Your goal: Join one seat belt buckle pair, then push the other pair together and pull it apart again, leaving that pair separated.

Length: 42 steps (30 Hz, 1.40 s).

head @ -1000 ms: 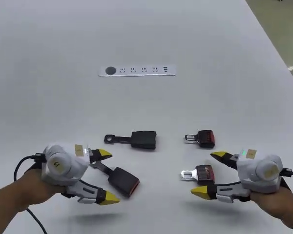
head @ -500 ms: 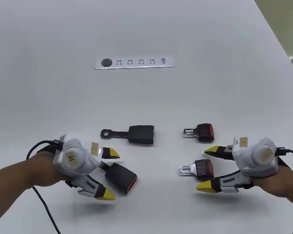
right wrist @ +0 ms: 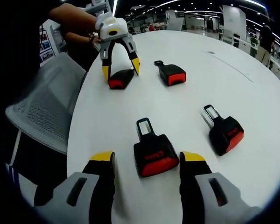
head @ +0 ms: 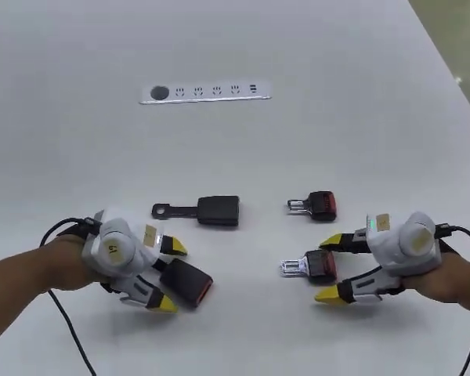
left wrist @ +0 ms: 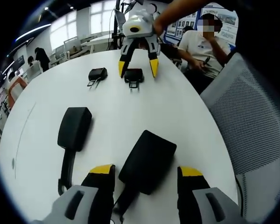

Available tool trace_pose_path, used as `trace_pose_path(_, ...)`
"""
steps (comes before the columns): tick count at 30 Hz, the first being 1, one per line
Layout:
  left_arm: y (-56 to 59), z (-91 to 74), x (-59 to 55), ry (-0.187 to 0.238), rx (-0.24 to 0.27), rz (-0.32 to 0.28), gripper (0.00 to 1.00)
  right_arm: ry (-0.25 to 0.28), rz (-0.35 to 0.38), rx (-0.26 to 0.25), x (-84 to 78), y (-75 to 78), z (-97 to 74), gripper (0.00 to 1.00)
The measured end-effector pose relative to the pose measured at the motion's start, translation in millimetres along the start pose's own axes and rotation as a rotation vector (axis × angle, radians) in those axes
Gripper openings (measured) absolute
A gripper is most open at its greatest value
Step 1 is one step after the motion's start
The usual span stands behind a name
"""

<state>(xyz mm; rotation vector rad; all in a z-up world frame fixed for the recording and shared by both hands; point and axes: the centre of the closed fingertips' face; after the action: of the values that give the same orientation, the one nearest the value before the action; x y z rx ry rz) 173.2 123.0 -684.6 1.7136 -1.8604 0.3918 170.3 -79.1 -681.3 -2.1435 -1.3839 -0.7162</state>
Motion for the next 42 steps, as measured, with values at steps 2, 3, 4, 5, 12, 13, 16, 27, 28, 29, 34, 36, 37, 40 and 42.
trace_pose_path(2,0.4,2.6,-1.8,-0.004,-0.005,0.004,0.54,0.002,0.001,0.001,2.2,-0.7,-0.6,0.54)
trace_pose_path(3,-1.5,2.9,-0.5,0.004,0.0,0.02,0.53,-0.003,-0.014,0.002,2.2,0.0,-1.1,0.53)
trace_pose_path(4,-2.8,2.7,-3.2,0.002,0.003,0.005,0.52,-0.005,-0.018,0.004,2.4,-0.1,-1.2,0.52)
trace_pose_path(5,-5.6,2.5,-3.3,0.012,0.01,-0.01,0.51,-0.009,-0.024,0.008,2.7,-0.1,-1.3,0.51)
trace_pose_path(12,-9.2,4.4,-3.0,0.013,0.056,-0.015,0.41,-0.04,-0.067,0.004,4.2,4.4,0.0,0.44)
trace_pose_path(13,-10.6,4.6,-3.0,0.018,0.069,-0.024,0.4,-0.042,-0.07,0.004,3.4,5.6,0.5,0.43)
trace_pose_path(16,-11.3,5.1,-4.7,0.02,0.094,-0.018,0.38,-0.052,-0.075,-0.008,0.9,11.0,2.6,0.4)
trace_pose_path(27,-15.2,4.3,-5.4,0.059,0.185,-0.127,0.36,-0.077,-0.096,-0.027,-5.2,15.9,7.0,0.35)
trace_pose_path(28,-15.7,4.5,-4.7,0.059,0.189,-0.131,0.36,-0.08,-0.098,-0.027,-5.4,16.3,7.4,0.35)
trace_pose_path(29,-15.8,4.9,-4.6,0.057,0.191,-0.135,0.35,-0.085,-0.097,-0.027,-5.5,15.6,8.0,0.35)
trace_pose_path(34,-16.1,4.5,-3.0,0.066,0.213,-0.165,0.35,-0.099,-0.098,-0.027,-7.6,17.8,9.0,0.34)
trace_pose_path(36,-15.9,4.6,-2.3,0.067,0.218,-0.169,0.35,-0.106,-0.1,-0.029,-8.0,17.8,9.0,0.34)
trace_pose_path(37,-15.9,4.7,-1.9,0.067,0.221,-0.174,0.35,-0.107,-0.099,-0.031,-8.0,17.9,9.1,0.34)
trace_pose_path(40,-15.7,4.2,-0.9,0.065,0.224,-0.181,0.35,-0.11,-0.1,-0.034,-7.3,16.3,9.0,0.34)
trace_pose_path(42,-15.7,4.1,-1.4,0.064,0.224,-0.186,0.35,-0.11,-0.101,-0.035,-7.6,16.8,8.9,0.34)
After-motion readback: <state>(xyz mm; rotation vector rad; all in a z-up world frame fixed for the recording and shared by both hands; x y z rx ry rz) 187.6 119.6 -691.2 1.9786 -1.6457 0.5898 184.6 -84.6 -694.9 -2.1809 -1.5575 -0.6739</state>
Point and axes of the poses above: the centre of the closed fingertips' face, and the gripper's own axes: z roughly forward along the fingers, y roughly to its right, x roughly out of its top, and after that the axes turned 5 degrees about -x, right-handed
